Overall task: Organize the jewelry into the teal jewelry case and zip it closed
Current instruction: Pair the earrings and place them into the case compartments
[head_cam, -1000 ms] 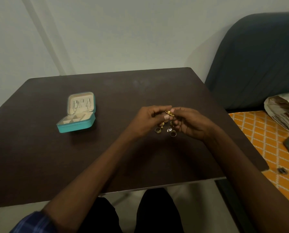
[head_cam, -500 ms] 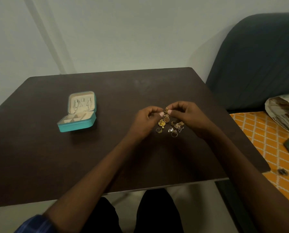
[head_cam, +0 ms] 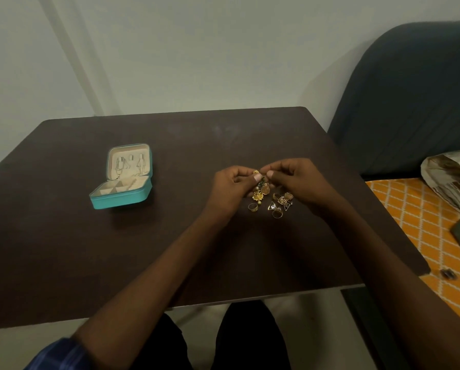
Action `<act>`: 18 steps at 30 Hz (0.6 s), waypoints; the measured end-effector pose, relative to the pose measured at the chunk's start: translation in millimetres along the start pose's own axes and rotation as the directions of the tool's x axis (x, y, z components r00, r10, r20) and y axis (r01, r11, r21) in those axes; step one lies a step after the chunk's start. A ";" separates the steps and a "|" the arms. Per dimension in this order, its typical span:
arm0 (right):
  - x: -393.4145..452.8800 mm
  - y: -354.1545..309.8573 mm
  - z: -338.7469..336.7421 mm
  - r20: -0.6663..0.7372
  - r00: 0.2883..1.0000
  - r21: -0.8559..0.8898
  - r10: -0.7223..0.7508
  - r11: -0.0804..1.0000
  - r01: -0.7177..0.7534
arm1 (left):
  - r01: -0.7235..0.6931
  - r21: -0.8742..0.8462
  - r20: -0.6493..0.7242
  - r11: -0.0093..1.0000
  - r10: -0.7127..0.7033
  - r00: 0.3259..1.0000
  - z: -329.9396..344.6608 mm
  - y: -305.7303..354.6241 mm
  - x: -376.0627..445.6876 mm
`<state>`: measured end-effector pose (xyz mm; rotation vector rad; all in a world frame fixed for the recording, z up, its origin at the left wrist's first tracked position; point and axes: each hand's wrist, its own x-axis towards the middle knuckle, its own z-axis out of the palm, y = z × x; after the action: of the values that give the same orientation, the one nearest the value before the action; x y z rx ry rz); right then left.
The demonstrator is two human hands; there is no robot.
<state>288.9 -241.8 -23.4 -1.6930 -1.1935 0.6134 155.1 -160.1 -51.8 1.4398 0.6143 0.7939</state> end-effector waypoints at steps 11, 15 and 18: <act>40.8 41.8 -0.9 -0.012 0.994 -0.491 0.112 0.865 -0.104 | 0.048 0.116 -0.040 0.992 -0.044 0.998 -23.0 -3.6 2.7; 47.4 42.2 6.6 0.028 0.990 -0.548 0.137 0.831 -0.100 | 0.060 0.128 -0.032 0.990 -0.056 0.998 -26.1 -4.4 2.2; 44.8 44.2 7.7 -0.022 0.996 -0.538 0.084 0.839 -0.083 | 0.069 0.140 -0.020 0.988 -0.067 0.998 -28.1 -5.2 2.1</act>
<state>319.9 -201.4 -61.2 -2.2259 -1.3851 0.3404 135.0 -140.9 -58.5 1.5336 0.7387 0.7202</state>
